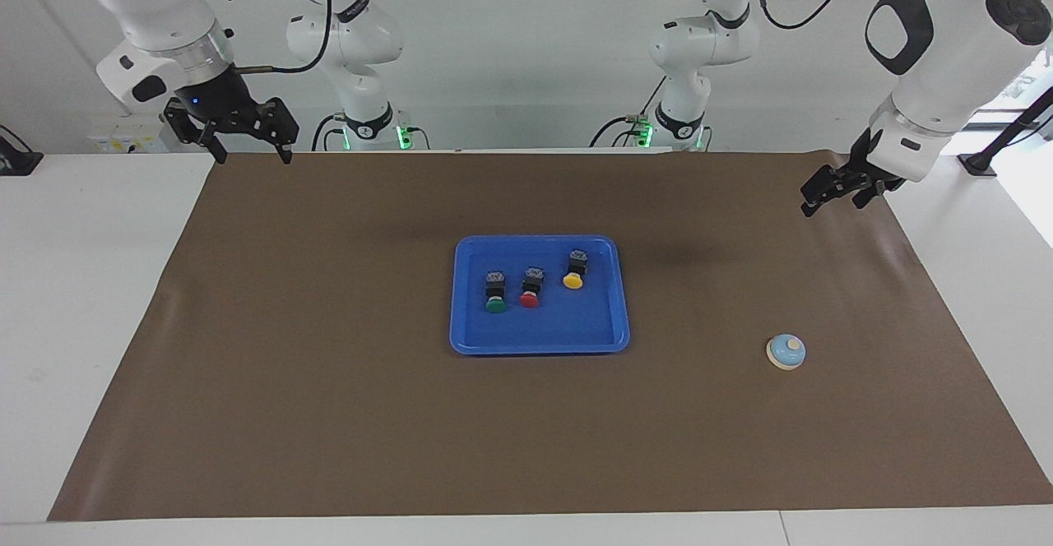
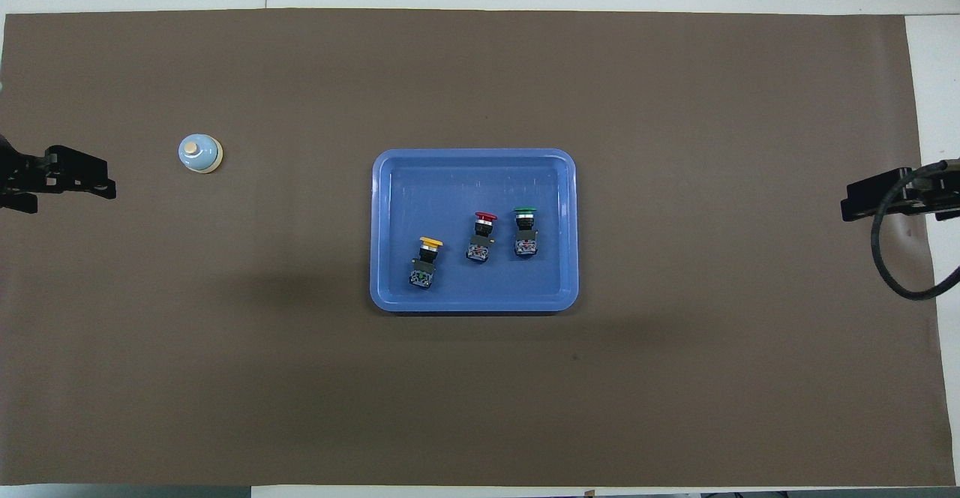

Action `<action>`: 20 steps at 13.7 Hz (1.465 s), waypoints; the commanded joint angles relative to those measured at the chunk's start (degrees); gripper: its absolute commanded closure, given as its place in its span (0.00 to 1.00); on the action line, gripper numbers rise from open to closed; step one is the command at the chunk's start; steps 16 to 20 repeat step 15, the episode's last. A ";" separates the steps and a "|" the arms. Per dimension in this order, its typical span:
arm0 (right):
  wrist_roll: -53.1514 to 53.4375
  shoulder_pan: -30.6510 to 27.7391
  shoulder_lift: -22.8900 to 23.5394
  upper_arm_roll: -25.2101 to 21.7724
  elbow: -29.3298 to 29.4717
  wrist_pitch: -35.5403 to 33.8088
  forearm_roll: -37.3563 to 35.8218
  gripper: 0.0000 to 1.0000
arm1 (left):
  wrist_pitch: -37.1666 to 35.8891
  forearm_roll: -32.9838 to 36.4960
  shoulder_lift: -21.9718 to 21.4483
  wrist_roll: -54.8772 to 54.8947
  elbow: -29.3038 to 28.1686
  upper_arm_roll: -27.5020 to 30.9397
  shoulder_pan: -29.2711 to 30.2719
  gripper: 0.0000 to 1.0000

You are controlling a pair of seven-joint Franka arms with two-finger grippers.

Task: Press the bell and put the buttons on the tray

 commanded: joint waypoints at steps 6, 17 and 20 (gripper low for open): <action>-1.28 -0.75 -1.46 0.54 -1.69 0.48 -0.54 0.00 | -1.01 -0.91 -0.70 2.61 -0.70 0.14 -0.76 0.00; -1.28 -0.75 -1.37 0.54 -1.69 0.48 -0.54 0.00 | -0.57 -1.00 -0.70 2.70 -0.70 0.14 -0.76 0.00; -1.28 -0.75 -1.37 0.54 -1.69 0.48 -0.54 0.00 | -0.57 -1.00 -0.70 2.70 -0.70 0.14 -0.76 0.00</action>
